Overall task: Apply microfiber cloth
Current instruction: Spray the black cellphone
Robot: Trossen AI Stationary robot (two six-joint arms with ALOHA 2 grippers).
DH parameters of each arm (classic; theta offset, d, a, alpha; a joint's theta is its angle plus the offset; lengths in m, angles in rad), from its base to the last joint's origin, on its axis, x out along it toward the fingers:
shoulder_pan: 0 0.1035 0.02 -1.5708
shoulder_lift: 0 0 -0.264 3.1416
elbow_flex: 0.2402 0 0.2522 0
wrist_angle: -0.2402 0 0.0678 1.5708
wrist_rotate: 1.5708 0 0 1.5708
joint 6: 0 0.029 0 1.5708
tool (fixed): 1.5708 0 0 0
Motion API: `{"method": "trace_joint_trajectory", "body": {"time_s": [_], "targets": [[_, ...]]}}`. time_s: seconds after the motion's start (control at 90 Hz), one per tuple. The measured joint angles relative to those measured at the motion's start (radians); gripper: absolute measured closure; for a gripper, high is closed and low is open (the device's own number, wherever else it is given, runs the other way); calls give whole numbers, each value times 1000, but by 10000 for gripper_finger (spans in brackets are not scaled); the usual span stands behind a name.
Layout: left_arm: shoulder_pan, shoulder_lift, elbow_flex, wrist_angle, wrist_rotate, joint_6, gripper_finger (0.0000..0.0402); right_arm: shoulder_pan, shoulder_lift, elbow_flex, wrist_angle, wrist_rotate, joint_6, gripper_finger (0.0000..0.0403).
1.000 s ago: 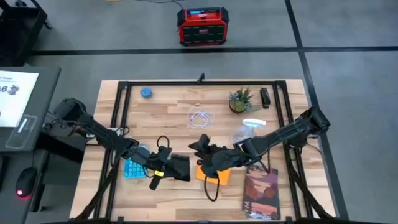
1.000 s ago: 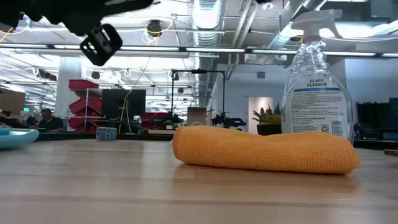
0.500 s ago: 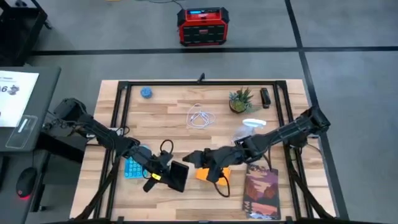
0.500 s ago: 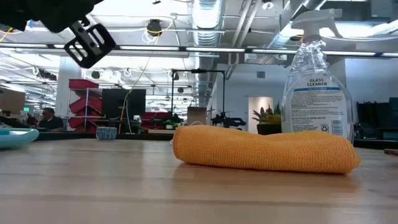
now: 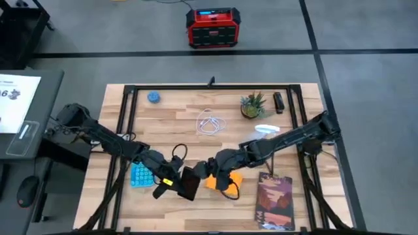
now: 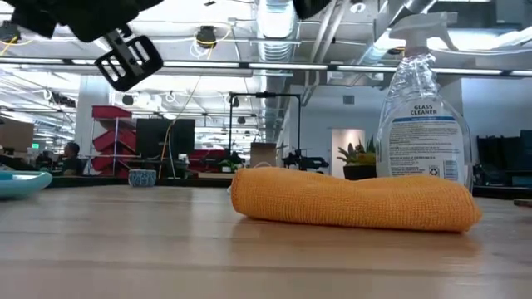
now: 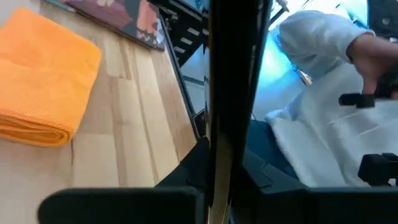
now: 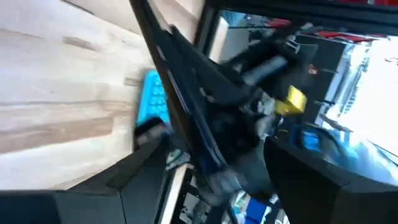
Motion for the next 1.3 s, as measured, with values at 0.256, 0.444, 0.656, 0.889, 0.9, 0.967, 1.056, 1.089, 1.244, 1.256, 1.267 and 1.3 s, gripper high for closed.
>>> {"method": "trace_joint_trajectory", "body": {"time_s": [0.256,0.444,0.656,0.889,0.9,0.967,1.056,1.089,1.244,1.256,1.267,1.3], "targets": [[12,-1,48,-115,4,33,389,18,61,0,98,95,-73,154],[12,0,47,-124,5,41,388,18,61,0,102,99,-73,211],[17,0,46,-130,7,43,388,18,60,2,84,109,-90,338],[40,0,46,-132,8,54,334,45,60,1,57,159,-71,382],[41,0,46,-133,6,55,328,46,60,1,54,160,-66,382],[47,0,46,-133,1,71,294,53,60,0,44,168,-18,380],[56,-2,47,-125,2,104,250,68,62,-2,0,173,53,382],[60,-2,47,-136,6,117,236,74,62,-2,-24,177,77,385],[86,-41,47,-225,-25,153,200,100,62,-2,-90,208,190,389],[87,-46,47,-234,-38,158,199,102,62,-2,-92,215,204,389],[88,-50,47,-243,-53,162,199,105,62,-2,-95,223,219,388],[91,-62,47,-274,-97,171,198,109,62,-2,-98,253,274,388]]}}
